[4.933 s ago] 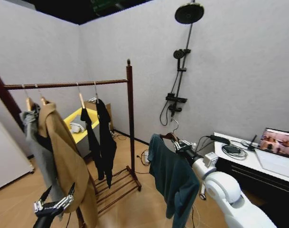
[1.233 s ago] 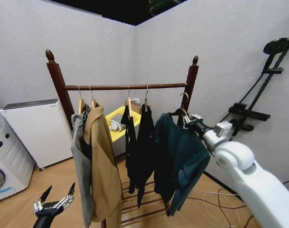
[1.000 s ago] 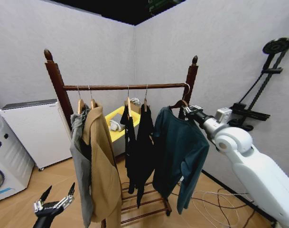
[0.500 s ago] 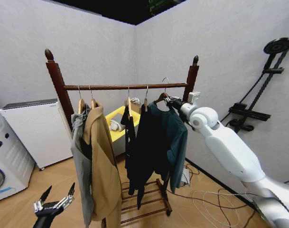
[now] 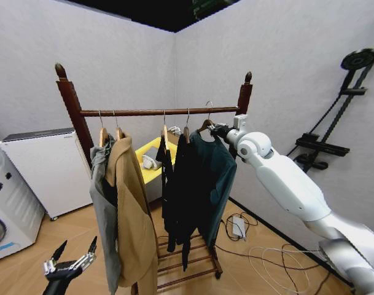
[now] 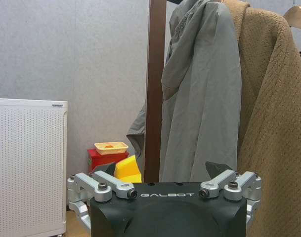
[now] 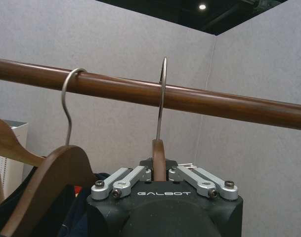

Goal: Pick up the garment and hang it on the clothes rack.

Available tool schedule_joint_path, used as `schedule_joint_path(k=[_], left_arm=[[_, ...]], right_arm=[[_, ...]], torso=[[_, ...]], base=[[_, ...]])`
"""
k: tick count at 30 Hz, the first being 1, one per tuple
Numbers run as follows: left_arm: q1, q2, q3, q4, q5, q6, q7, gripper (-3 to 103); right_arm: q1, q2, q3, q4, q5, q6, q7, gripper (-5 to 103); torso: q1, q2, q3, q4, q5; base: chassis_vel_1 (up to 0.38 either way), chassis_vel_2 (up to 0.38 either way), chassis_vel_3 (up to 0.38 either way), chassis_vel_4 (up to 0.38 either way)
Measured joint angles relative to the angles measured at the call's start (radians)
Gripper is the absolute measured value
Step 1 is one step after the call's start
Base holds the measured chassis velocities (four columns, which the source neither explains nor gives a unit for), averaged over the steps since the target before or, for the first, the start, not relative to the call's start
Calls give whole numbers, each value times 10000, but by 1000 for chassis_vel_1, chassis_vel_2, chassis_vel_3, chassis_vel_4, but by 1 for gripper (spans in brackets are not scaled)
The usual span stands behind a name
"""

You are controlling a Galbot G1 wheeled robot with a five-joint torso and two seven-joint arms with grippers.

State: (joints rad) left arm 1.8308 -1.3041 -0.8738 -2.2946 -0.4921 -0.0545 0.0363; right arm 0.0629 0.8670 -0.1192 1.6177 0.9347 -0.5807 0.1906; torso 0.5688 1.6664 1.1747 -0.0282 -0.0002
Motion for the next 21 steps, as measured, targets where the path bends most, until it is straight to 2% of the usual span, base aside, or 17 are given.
schedule_joint_path(k=[10,11,12,13,15,18,19,21], left_arm=[[0,0,0,0,0,0,0,100],[0,0,0,0,0,0,0,100],[0,0,0,0,0,0,0,100],[0,0,0,0,1,0,0,100],[0,0,0,0,0,0,0,100],[0,0,0,0,0,0,0,100],[0,0,0,0,0,0,0,100],[0,0,0,0,0,0,-4,100]], right_arm=[[-163,49,-16,-72,-31,-58,240,8],[-188,50,15,-99,-64,-28,243,14],[-188,50,15,-99,-64,-28,243,14],[-254,64,38,-110,-89,79,262,24],[-319,66,73,-84,-98,124,275,24],[-771,9,407,341,-112,537,290,40],[-771,9,407,341,-112,537,290,40],[-1322,-153,922,939,-161,768,280,51]], torso=[[0,0,-1,0,1],[0,1,-1,0,1],[0,1,-1,0,1],[0,0,-1,0,1],[0,0,0,1,1],[0,0,-1,3,0],[0,0,-1,3,0],[0,0,0,4,3]], base=[[0,0,0,0],[0,0,0,0],[0,0,0,0],[0,0,0,0],[0,0,0,0],[0,0,0,0],[0,0,0,0],[0,0,0,0]])
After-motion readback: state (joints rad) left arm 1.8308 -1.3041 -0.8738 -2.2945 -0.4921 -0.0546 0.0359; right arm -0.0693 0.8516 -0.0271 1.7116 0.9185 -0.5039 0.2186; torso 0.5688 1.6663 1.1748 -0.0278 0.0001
